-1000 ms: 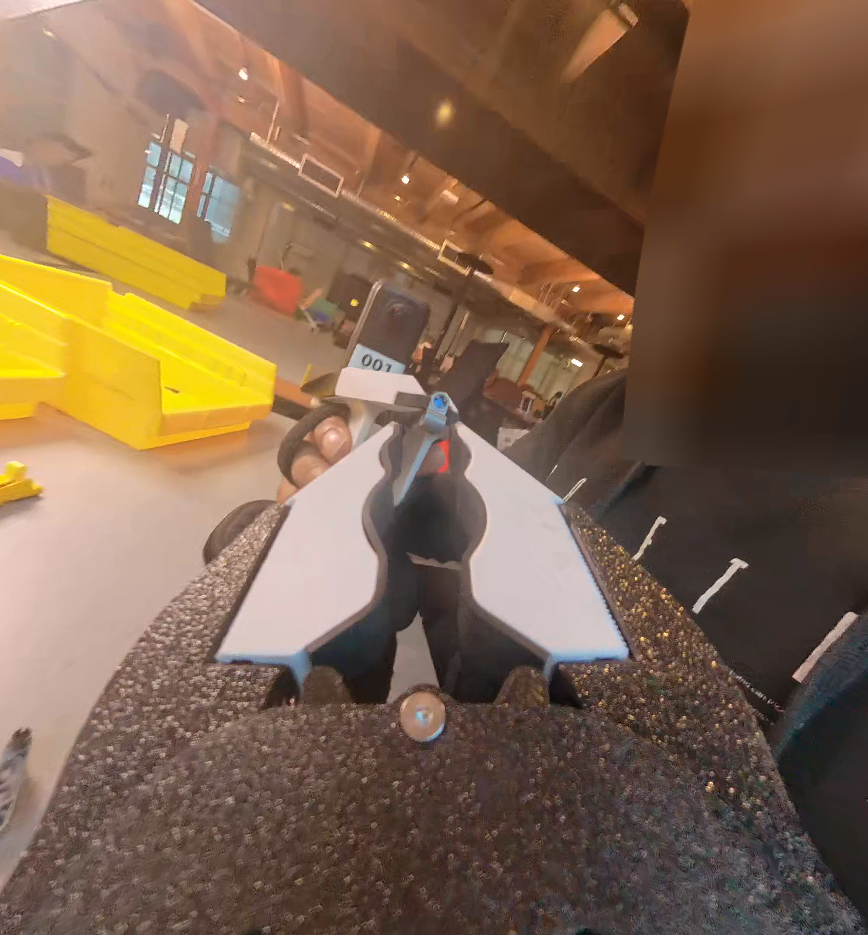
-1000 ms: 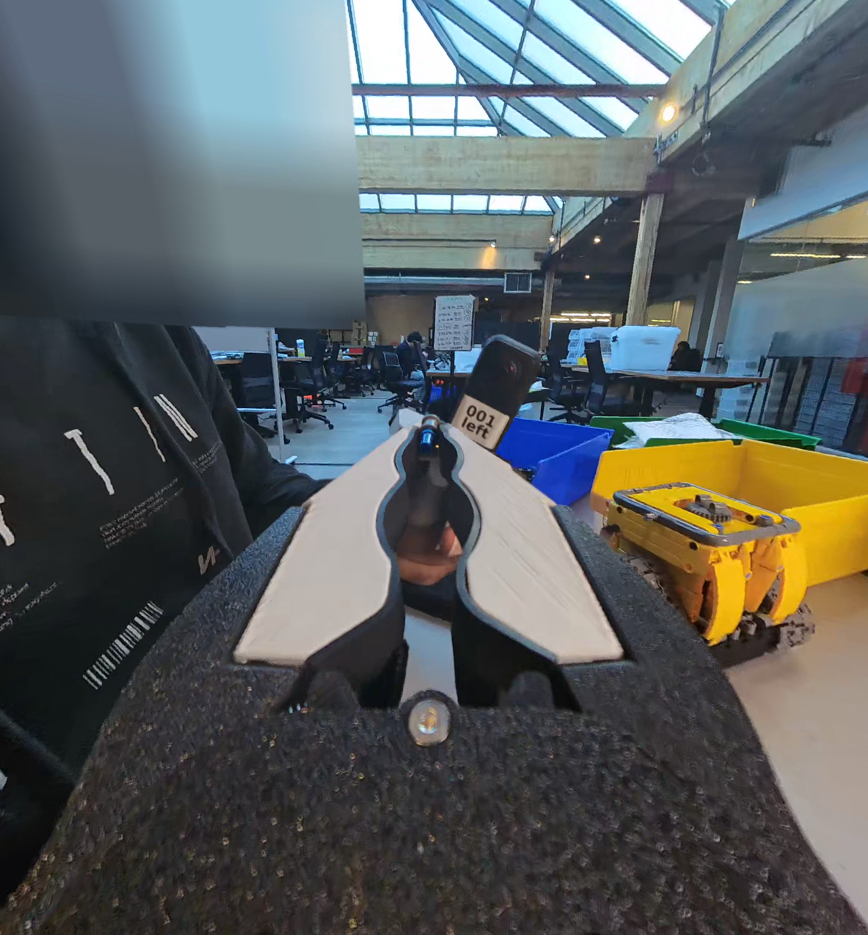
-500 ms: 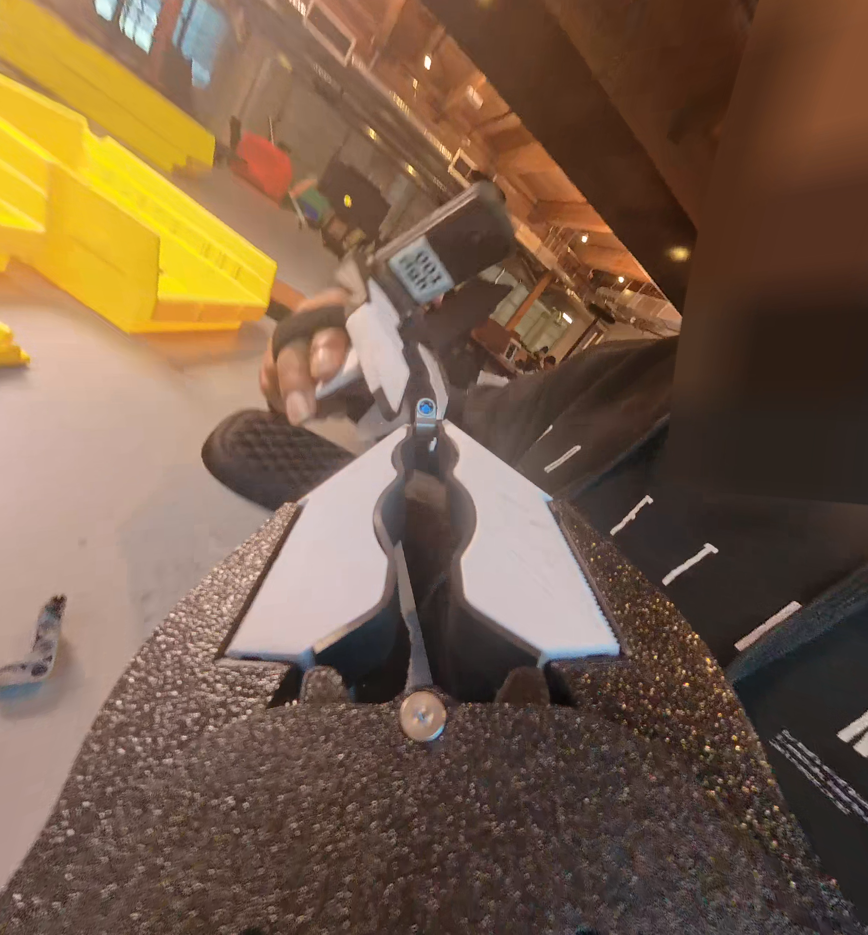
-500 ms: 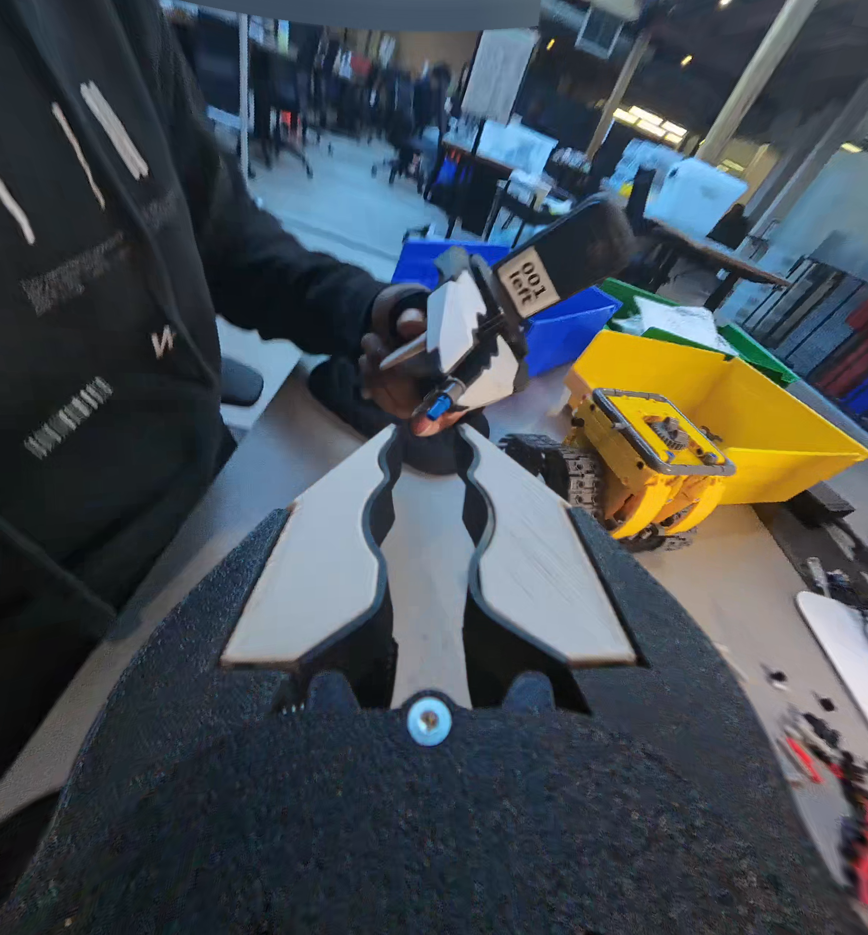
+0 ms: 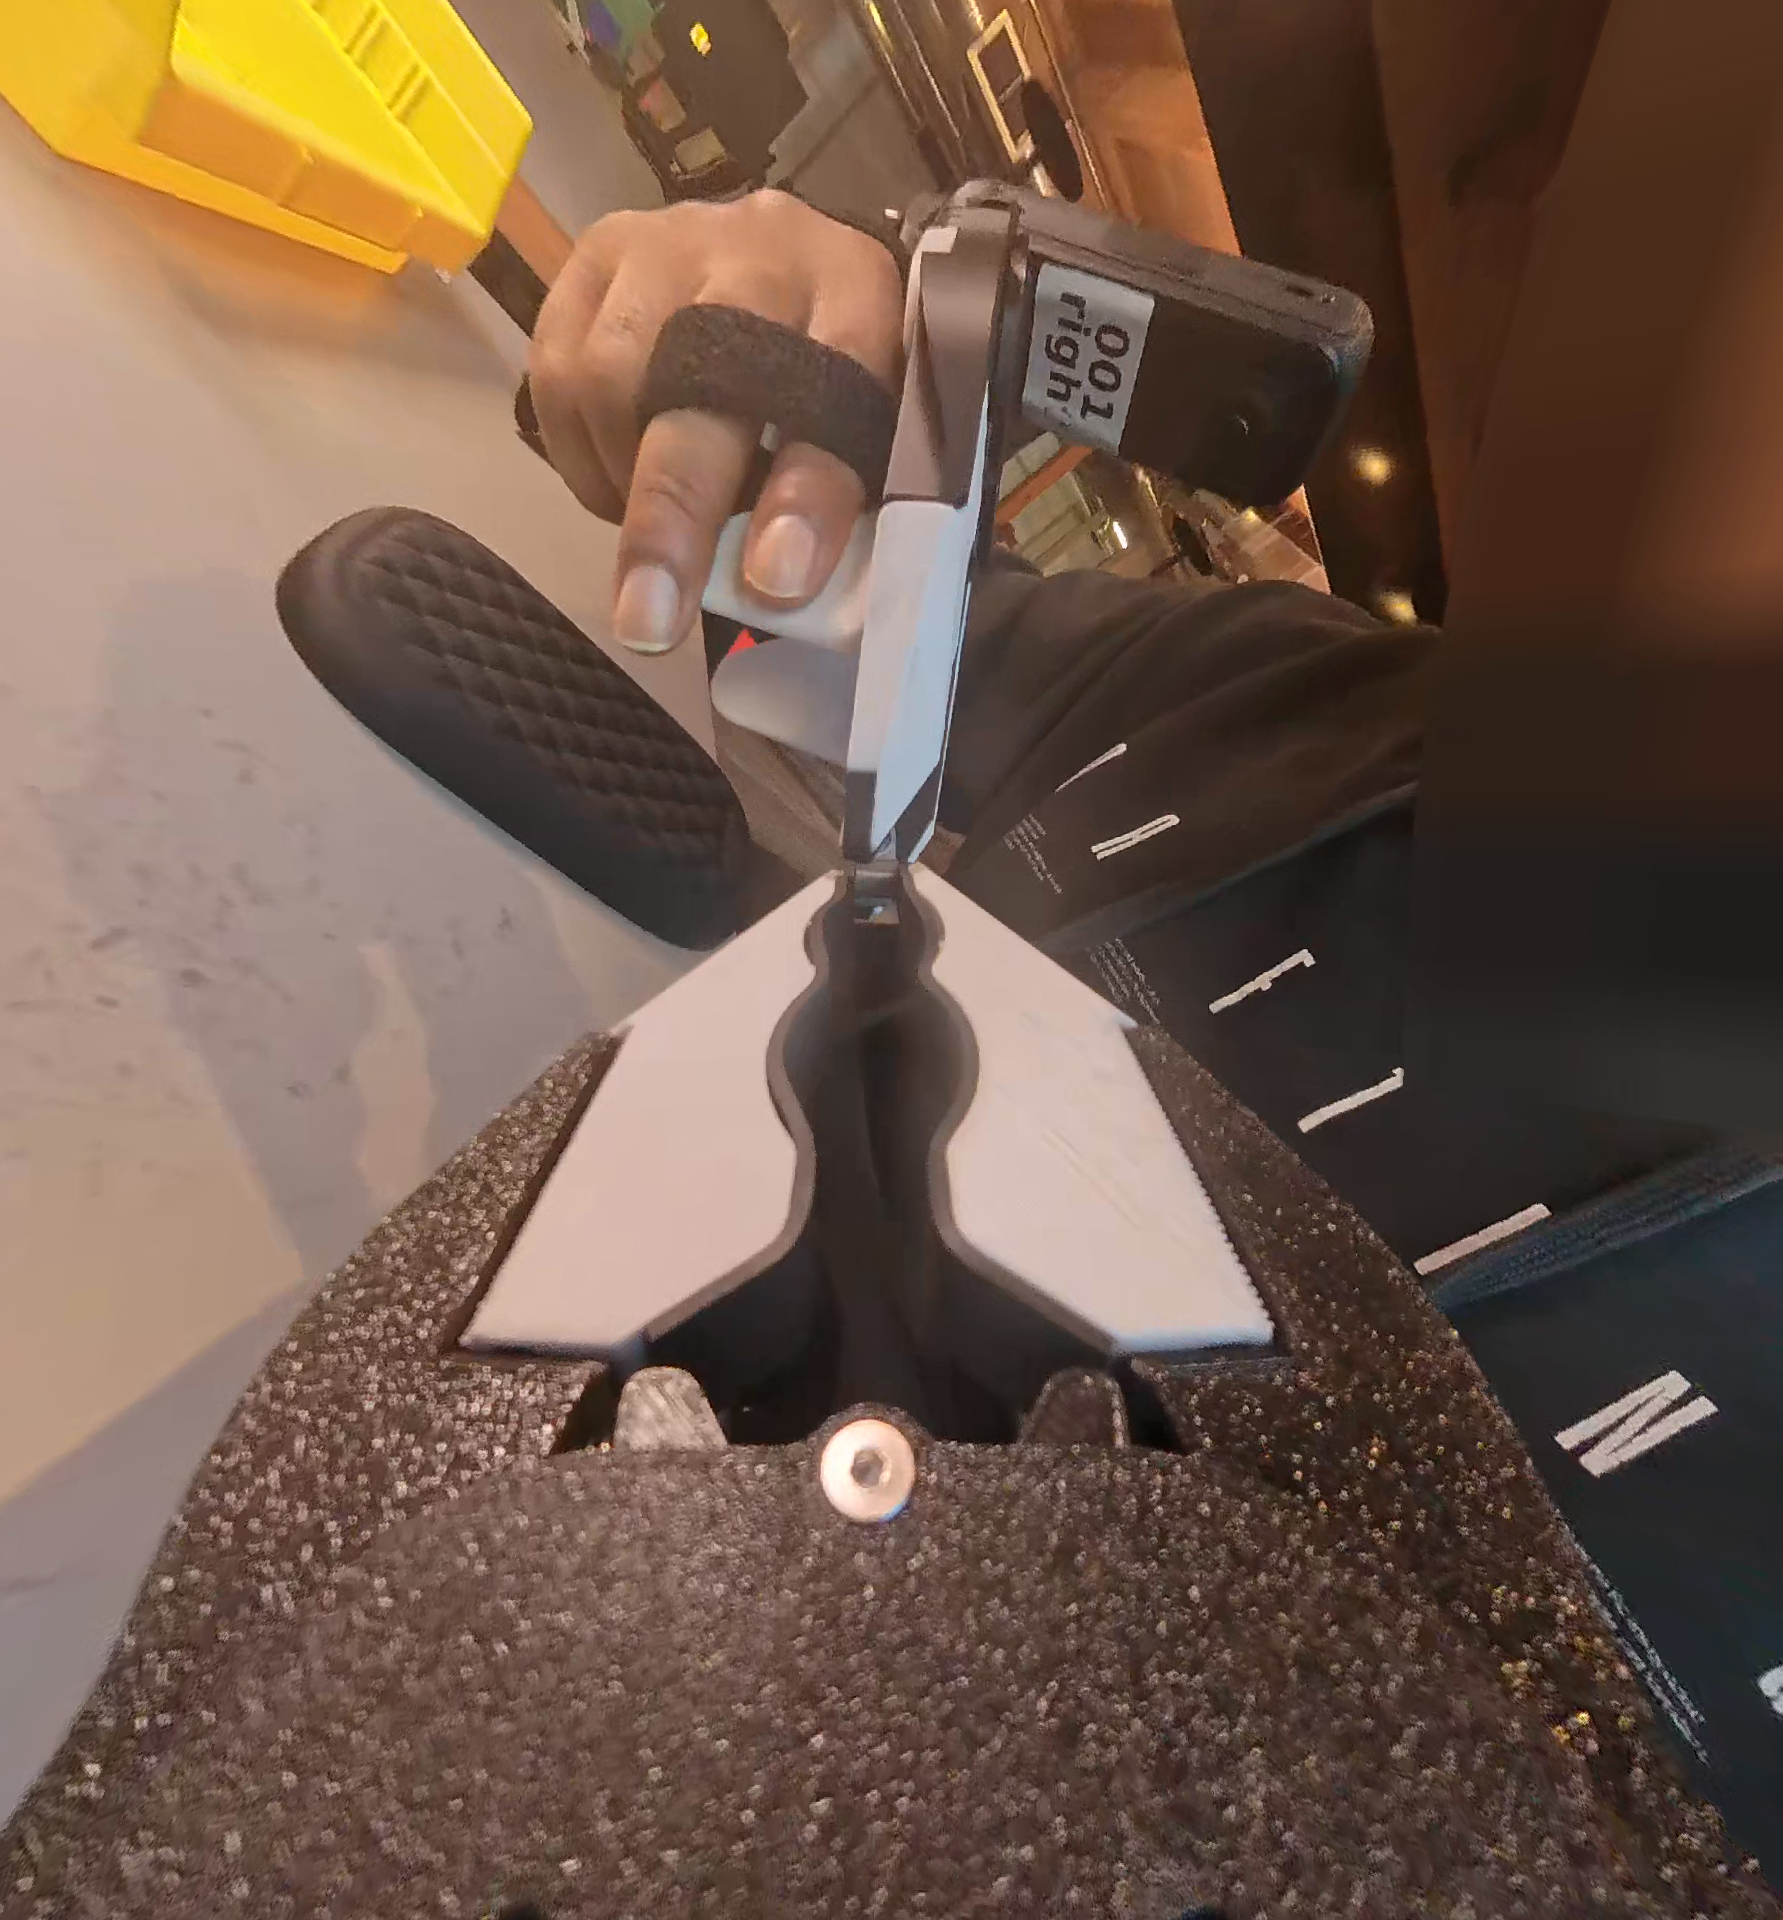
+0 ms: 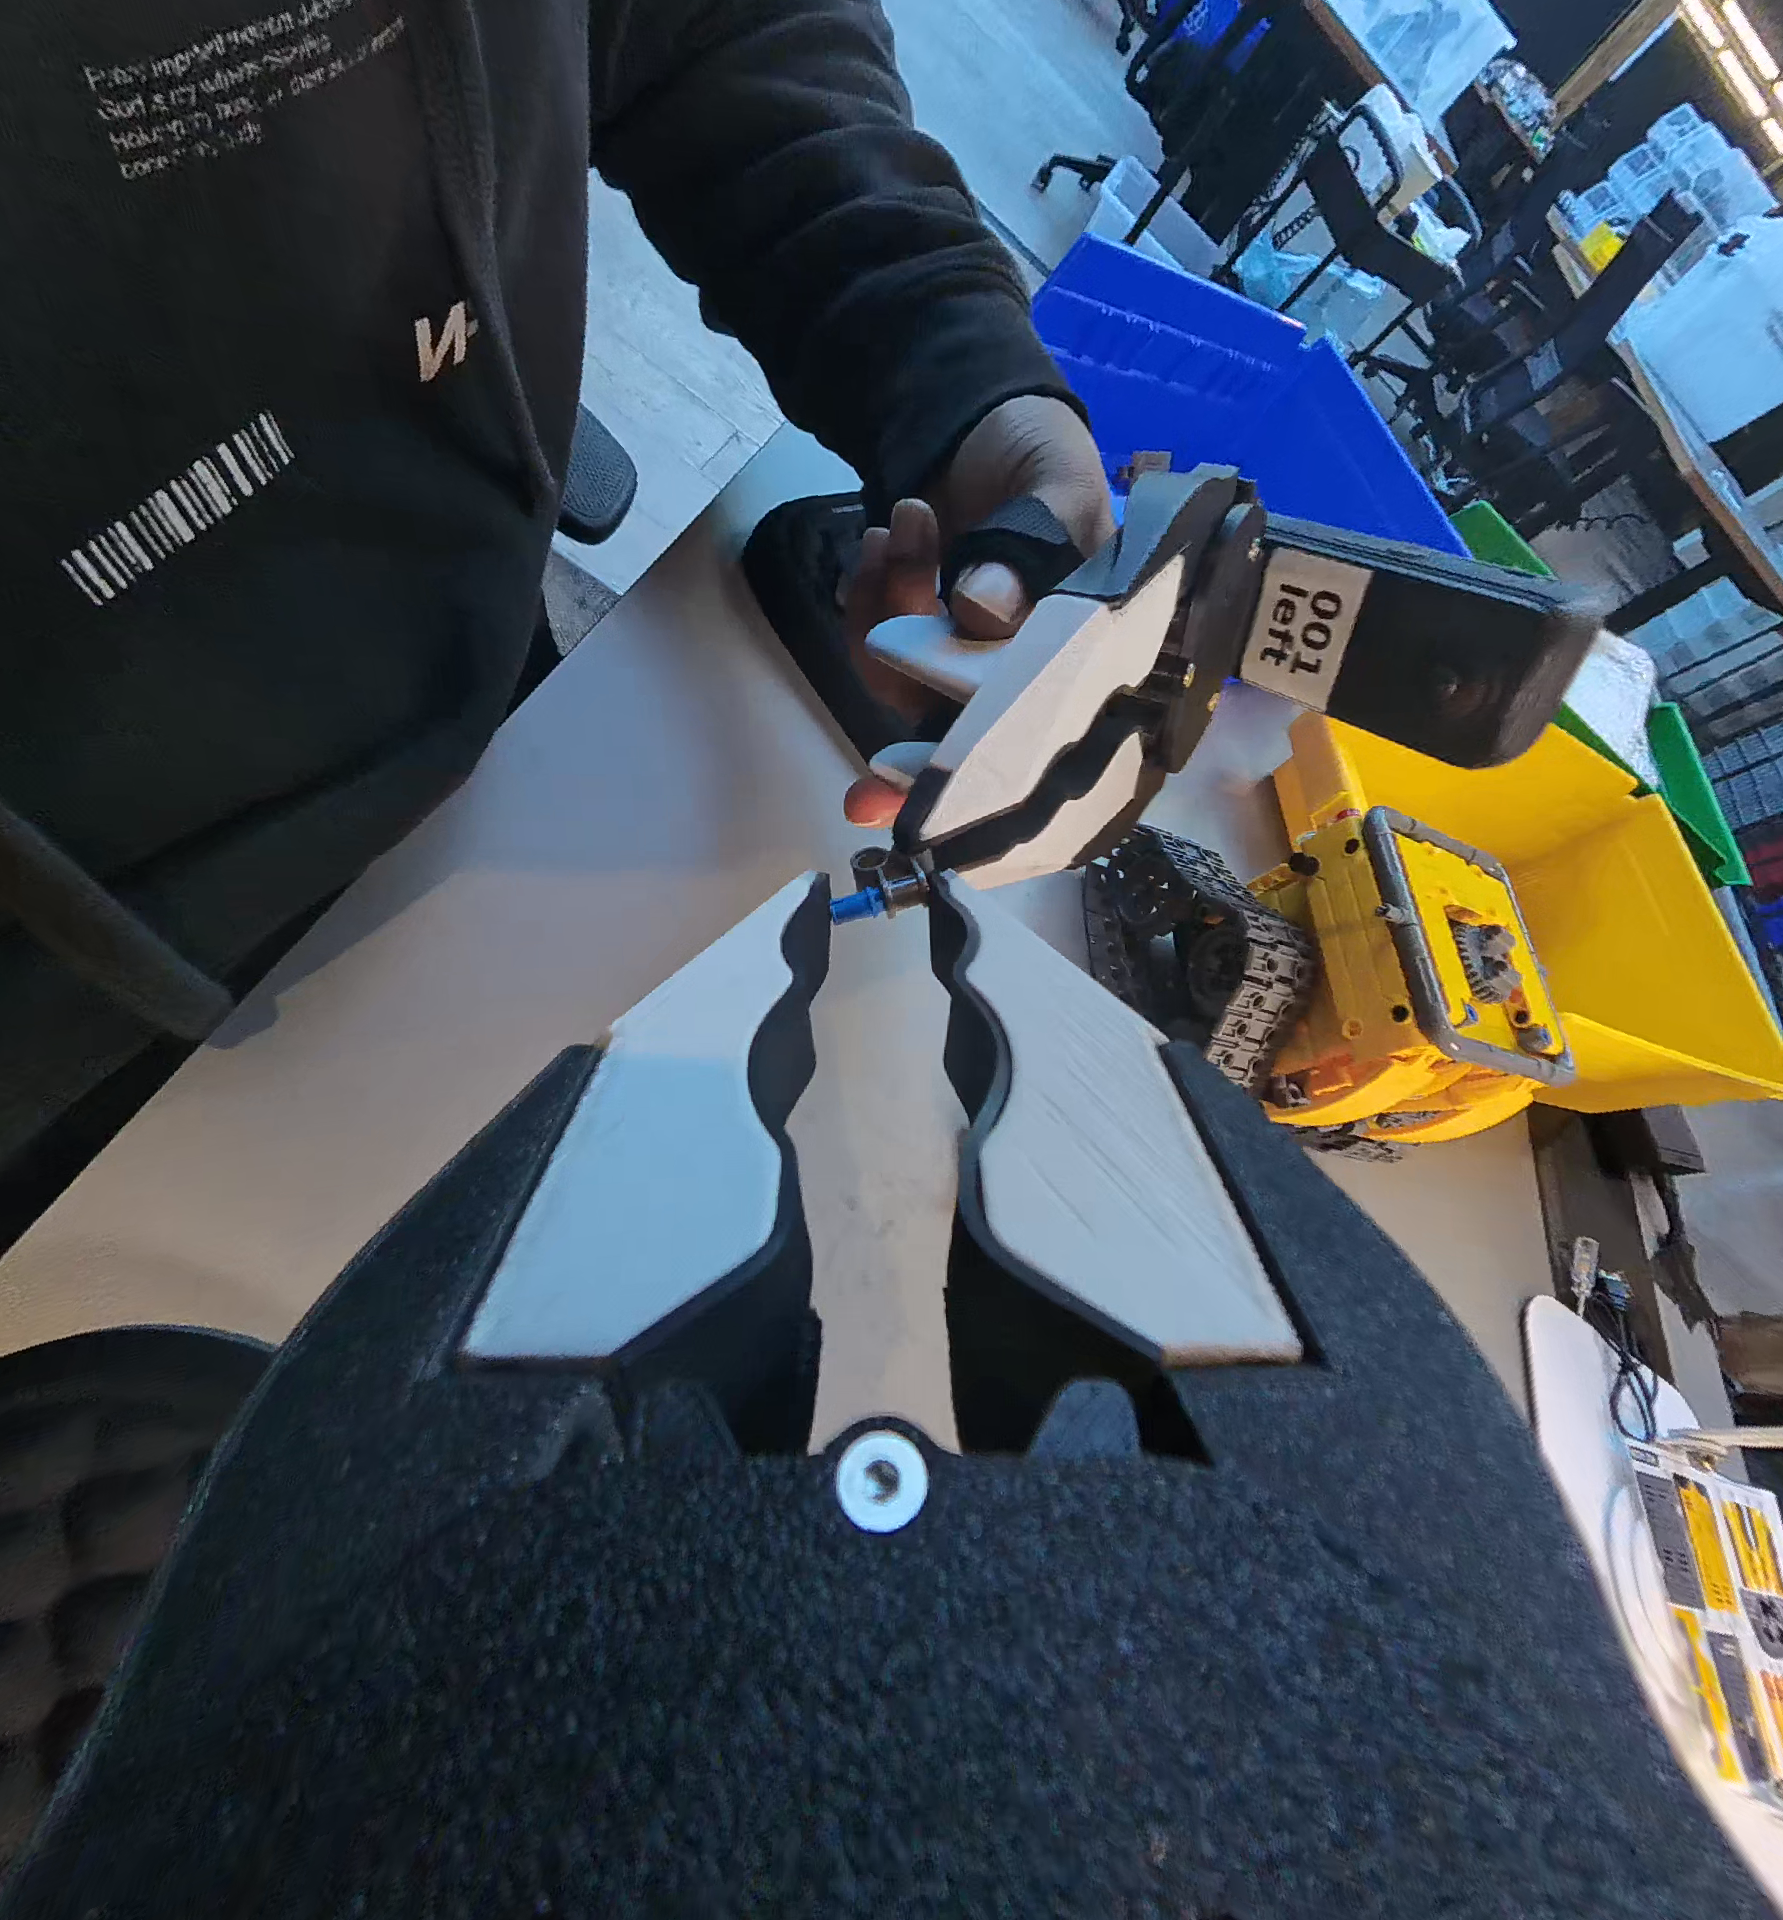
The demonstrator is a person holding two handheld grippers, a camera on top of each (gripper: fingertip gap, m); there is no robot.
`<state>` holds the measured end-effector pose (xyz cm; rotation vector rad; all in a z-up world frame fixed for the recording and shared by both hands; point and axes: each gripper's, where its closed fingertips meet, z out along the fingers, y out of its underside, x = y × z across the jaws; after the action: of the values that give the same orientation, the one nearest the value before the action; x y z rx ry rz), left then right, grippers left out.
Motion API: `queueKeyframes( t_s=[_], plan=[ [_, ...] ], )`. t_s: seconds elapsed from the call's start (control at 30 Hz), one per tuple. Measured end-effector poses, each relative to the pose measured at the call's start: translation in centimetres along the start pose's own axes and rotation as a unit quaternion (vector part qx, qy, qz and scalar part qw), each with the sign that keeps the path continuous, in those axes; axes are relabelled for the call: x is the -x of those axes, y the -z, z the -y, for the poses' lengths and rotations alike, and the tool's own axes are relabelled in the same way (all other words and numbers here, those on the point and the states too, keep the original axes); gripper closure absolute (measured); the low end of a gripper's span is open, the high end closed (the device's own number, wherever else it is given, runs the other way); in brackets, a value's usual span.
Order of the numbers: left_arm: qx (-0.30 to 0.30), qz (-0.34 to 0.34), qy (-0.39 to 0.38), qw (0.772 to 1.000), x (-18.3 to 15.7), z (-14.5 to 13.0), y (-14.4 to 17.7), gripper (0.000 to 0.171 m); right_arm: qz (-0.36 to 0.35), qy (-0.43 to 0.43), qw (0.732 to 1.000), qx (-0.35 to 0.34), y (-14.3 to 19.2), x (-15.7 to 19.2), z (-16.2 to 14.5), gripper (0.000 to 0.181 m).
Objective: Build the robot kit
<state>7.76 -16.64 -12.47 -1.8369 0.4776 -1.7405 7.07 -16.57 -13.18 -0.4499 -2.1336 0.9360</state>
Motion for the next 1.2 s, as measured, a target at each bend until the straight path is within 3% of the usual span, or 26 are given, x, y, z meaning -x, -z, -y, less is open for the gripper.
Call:
queueKeyframes(
  t_s=[0.13,0.3,0.7,0.97,1.03,1.2],
  plan=[
    [-0.044,-0.020,-0.004,0.999,-0.5,1.0,0.2,0.156,-0.043,-0.037,0.998,-0.033,0.4,-1.2,0.1,0.163],
    [-0.074,-0.015,-0.018,0.997,-0.3,1.8,0.0,0.165,-0.079,-0.062,0.993,-0.058,0.5,-1.8,0.4,0.164],
    [0.008,-0.009,0.060,0.998,1.1,-0.6,-0.5,0.165,-0.068,-0.071,0.994,-0.041,-0.8,0.2,-0.8,0.166],
    [-0.032,0.003,0.014,0.999,2.6,2.0,0.6,0.164,-0.126,-0.135,0.979,-0.083,-0.2,-2.4,-2.3,0.164],
    [-0.051,0.004,-0.010,0.999,2.7,2.9,1.3,0.157,-0.136,-0.155,0.974,-0.097,0.3,-2.9,-2.6,0.164],
    [-0.030,0.070,-0.085,0.993,4.4,2.8,2.0,0.145,-0.151,-0.182,0.966,-0.107,0.9,-3.5,-3.5,0.164]
  ],
)
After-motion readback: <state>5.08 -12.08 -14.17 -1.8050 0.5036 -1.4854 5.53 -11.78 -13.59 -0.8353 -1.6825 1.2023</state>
